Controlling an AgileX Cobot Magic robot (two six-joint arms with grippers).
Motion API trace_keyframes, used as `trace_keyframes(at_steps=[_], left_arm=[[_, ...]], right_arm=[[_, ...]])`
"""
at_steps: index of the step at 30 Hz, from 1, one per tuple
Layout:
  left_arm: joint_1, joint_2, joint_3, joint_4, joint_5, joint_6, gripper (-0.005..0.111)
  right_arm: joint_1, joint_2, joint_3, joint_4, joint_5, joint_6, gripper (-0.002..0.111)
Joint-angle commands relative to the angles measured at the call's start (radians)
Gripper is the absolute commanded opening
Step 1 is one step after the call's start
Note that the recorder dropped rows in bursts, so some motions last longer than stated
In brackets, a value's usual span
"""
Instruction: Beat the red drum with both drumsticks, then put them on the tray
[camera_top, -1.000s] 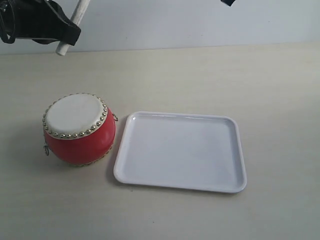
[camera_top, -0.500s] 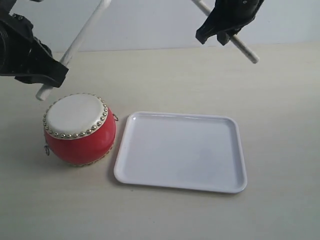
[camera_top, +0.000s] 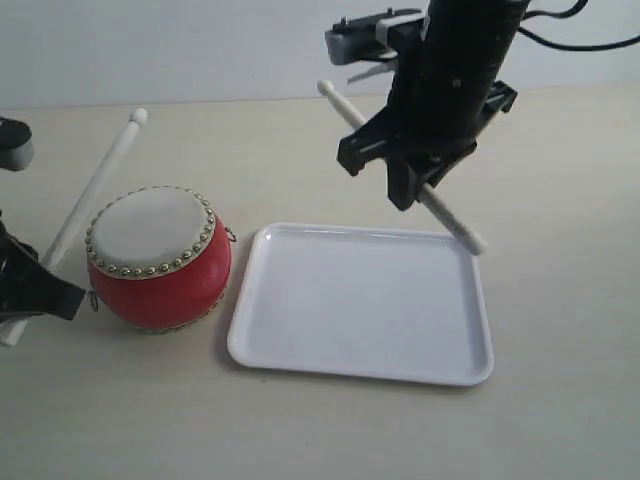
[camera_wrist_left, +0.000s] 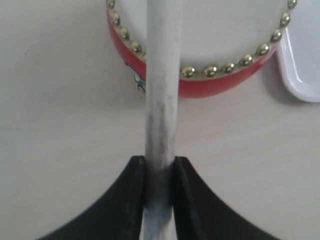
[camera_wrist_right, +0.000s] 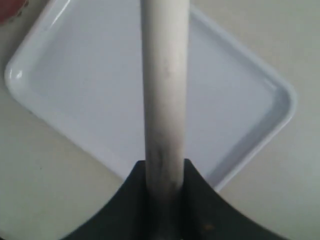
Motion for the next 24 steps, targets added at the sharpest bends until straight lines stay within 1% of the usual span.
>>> trace_keyframes(at_steps=[1, 5, 7, 9, 11, 15, 17, 20, 22, 24], left_arm=[[-0.016, -0.047, 0.04, -0.029, 0.014, -0.033, 0.0], [-0.071, -0.05, 0.04, -0.034, 0.124, -0.042, 0.0], [-0.094, -0.05, 0.04, -0.034, 0.178, -0.042, 0.0], [-0.11, -0.052, 0.04, -0.032, 0.205, -0.058, 0.0], [-0.12, -0.062, 0.04, -0.029, 0.214, -0.075, 0.0], [-0.124, -0.114, 0.04, -0.029, 0.241, -0.099, 0.0], [-0.124, -0.189, 0.04, -0.029, 0.289, -0.116, 0.0], [-0.124, -0.311, 0.04, -0.029, 0.398, -0.142, 0.0], [-0.124, -0.335, 0.04, -0.029, 0.416, -0.124, 0.0], [-0.124, -0.323, 0.04, -0.029, 0.418, -0.092, 0.0]], right_arm=[[0.102, -0.047, 0.059, 0.031, 0.0, -0.024, 0.0], [0.243, -0.043, 0.045, 0.01, 0.0, -0.024, 0.0], [0.299, -0.029, 0.041, -0.041, 0.0, -0.024, 0.0], [0.34, -0.007, 0.037, -0.128, 0.0, -0.008, 0.0], [0.356, 0.018, 0.037, -0.169, 0.0, 0.014, 0.0], [0.356, 0.046, 0.037, -0.145, -0.012, 0.016, 0.0], [0.356, 0.054, 0.025, -0.145, -0.012, 0.003, 0.0], [0.356, 0.054, -0.059, -0.115, -0.012, -0.012, 0.0], [0.356, 0.058, -0.099, -0.083, -0.016, -0.04, 0.0], [0.356, 0.079, -0.12, -0.06, -0.016, -0.051, 0.0]])
